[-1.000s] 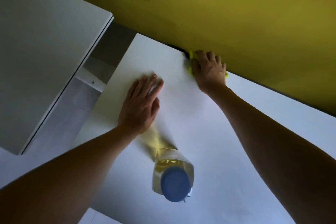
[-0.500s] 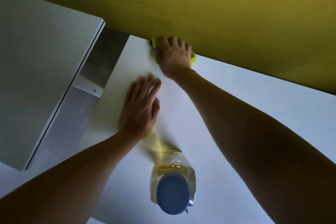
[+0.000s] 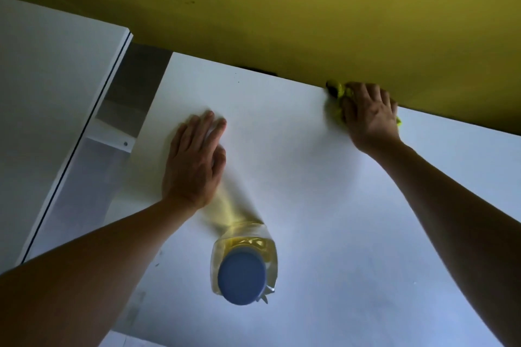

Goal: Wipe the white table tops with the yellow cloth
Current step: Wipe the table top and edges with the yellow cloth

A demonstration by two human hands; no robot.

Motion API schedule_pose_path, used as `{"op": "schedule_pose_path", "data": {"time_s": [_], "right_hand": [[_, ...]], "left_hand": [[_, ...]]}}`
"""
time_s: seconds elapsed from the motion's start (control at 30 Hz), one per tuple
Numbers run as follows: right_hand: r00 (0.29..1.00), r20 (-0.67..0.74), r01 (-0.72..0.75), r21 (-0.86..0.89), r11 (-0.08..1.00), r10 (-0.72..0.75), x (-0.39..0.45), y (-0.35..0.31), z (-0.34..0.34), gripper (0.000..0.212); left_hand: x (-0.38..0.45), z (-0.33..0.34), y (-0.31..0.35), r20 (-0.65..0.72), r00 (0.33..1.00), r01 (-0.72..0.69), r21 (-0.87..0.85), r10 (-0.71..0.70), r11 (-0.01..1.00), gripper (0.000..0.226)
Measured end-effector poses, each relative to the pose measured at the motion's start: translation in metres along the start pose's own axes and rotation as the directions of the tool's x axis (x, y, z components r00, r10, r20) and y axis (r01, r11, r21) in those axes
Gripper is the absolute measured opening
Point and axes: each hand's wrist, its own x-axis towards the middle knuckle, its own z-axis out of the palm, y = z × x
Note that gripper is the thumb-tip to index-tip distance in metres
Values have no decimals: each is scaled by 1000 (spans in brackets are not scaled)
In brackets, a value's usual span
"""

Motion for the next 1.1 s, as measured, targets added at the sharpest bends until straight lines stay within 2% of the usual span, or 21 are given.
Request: {"op": "schedule_pose_path", "data": {"time_s": [0.1,0.17,0.3,0.4,0.5,0.6,0.67,0.73,0.77,0.83,1.0,1.1], "right_hand": [[998,-34,-45,-5,999,44,1,-3,3,39],[997,-53,-48,-6,999,47,4,-28,8,44],[999,33,25,-16,1000,-25,24,-109,26,47],[994,39,99,22,995,-100,37,-155,34,42],[991,29,131,6,991,-131,42,-146,36,42],[997,-13,78,-16,997,-78,33,-102,31,43],[999,-33,18,-48,999,-19,19,-58,21,43],[999,-43,-33,-77,996,29,4,-10,9,44],[997,-49,-56,-89,994,52,-3,12,2,44],[994,-75,-85,-100,991,78,-12,45,-8,42],[989,-56,-138,-86,987,133,-14,55,-12,44],[983,137,-112,-55,992,119,2,19,-14,47]], "left_hand": [[2,1,3,-2,1000,11,-2,-11,1000,55],[2,0,5,-7,1000,12,-1,-12,1000,54],[2,-3,6,-1,1000,6,13,-6,1000,54],[1,-2,7,2,1000,19,27,-19,999,54],[4,-2,12,34,999,-43,52,41,998,54],[22,-6,22,92,983,-166,34,162,986,50],[42,-4,38,199,927,-321,-19,318,947,53],[61,-2,61,387,805,-465,-61,450,883,65],[68,-1,73,455,751,-502,-78,479,861,73],[80,2,90,529,691,-540,-74,492,838,85],[87,0,100,621,643,-563,-15,449,826,96],[89,-6,105,644,635,-563,7,427,827,97]]}}
